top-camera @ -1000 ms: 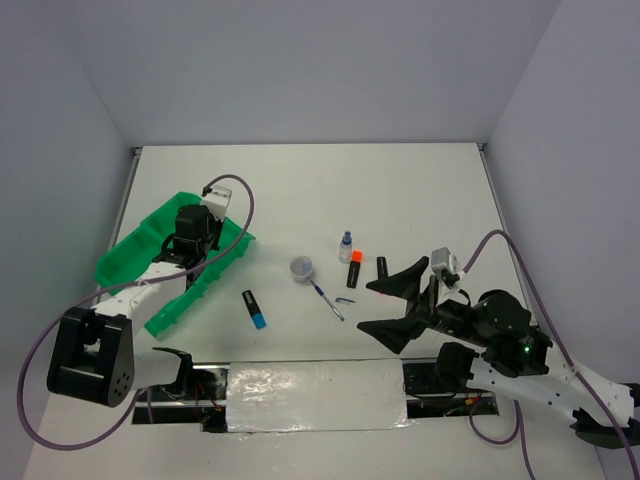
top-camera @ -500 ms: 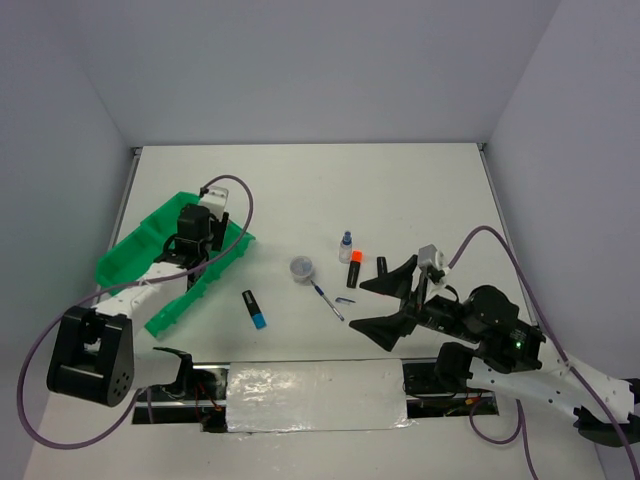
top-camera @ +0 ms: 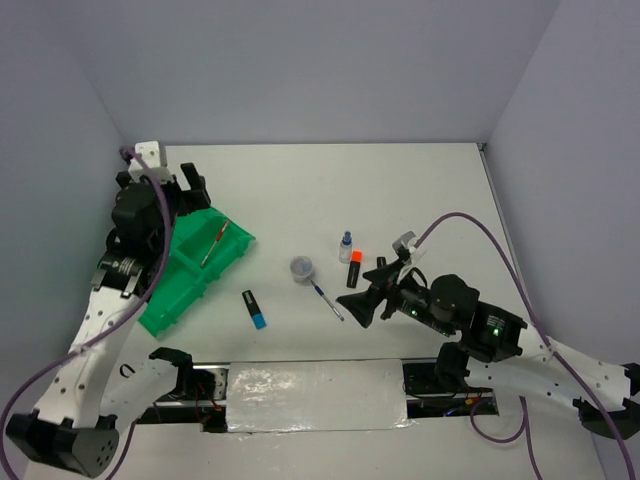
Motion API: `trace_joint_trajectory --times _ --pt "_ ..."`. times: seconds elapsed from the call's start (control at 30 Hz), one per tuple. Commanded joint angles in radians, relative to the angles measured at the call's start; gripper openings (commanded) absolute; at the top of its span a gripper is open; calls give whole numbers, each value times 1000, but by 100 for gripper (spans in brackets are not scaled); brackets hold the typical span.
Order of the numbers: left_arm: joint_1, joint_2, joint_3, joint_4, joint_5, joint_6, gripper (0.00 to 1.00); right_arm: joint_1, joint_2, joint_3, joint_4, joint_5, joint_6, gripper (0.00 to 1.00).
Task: Sort the stationery into containers
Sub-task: Pick up the pen cap from the center of the board.
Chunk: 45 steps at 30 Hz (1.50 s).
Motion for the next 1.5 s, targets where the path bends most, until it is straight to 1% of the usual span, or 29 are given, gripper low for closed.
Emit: trace_joint_trajectory --times 0.0,0.07,0.13,0.17,0.27,0.3,0.4,0.47,0.5,0.53,0.57,0.6,0.67,0.7,0.73,0.77,0.83,0.87,0.93,0.97,1.0,1.03,1.1,1.17,1.23,1.3,1.4,1.43,1.47 --pt "-4 -97 -2 -144 181 -85 99 3 70 63 -95 172 54 100" --pt "-4 -161 -29 -201 214 -99 99 3 120 88 -145 209 57 100" --pt "-5 -212 -60 -242 231 -131 99 1 205 105 -170 206 25 100" --pt "-4 -226 -68 -282 229 -166 99 1 273 112 -190 191 14 99" --pt "-4 -262 -85 -362 246 -235 99 3 374 138 -191 129 -44 95" --pt "-4 -267 -88 -382 278 -296 99 1 435 146 -191 134 -46 94" --pt "-10 -270 -138 -378 399 -419 99 -22 512 178 -190 158 -38 86" --pt "-25 -272 -180 -381 392 -496 99 -66 520 175 -167 126 -34 78" --pt "-48 -275 -185 -405 370 -507 99 -83 522 171 -156 76 -40 74" --pt "-61 -278 -177 -425 302 -519 99 -105 531 165 -150 57 -41 73" --pt "-68 -279 -172 -442 271 -524 99 -123 543 168 -162 48 -38 71" --pt "-77 -284 -163 -459 251 -512 99 -152 555 178 -174 39 -34 67" --pt "-78 -278 -145 -469 241 -442 99 -163 572 180 -178 11 -61 67" --pt "-78 -257 -134 -479 255 -414 99 -165 572 175 -173 -19 -145 68" --pt "-78 -244 -117 -483 307 -347 99 -166 574 178 -187 -76 -193 69" --pt "-78 -227 -116 -477 341 -316 99 -166 581 186 -200 -99 -275 70" --pt "-78 -223 -131 -448 401 -271 99 -174 607 220 -225 -142 -310 70" --pt "-78 -235 -142 -437 436 -248 99 -178 647 250 -237 -148 -336 70" --pt "-78 -255 -180 -410 436 -237 99 -184 696 273 -265 -149 -363 70" --pt "-78 -269 -194 -405 413 -234 99 -192 754 287 -280 -176 -415 70" --pt "-78 -301 -226 -393 390 -252 99 -236 810 327 -346 -193 -449 70" --pt "-78 -301 -226 -393 390 -253 99 -237 810 327 -346 -208 -463 70" --pt "-78 -338 -260 -365 412 -262 99 -284 873 378 -401 -247 -489 71" --pt "-78 -351 -263 -351 430 -257 99 -295 891 385 -409 -242 -537 72" --pt "-79 -362 -263 -362 416 -257 99 -295 891 346 -382 -202 -585 75" --pt "-79 -371 -267 -358 425 -254 99 -295 913 324 -350 -210 -610 76" --pt "-79 -381 -272 -350 429 -254 99 -293 975 301 -319 -199 -618 72" --pt "-79 -382 -271 -350 429 -256 99 -292 994 304 -320 -187 -623 68" --pt "-79 -384 -271 -350 429 -256 99 -293 1008 310 -323 -176 -626 66"
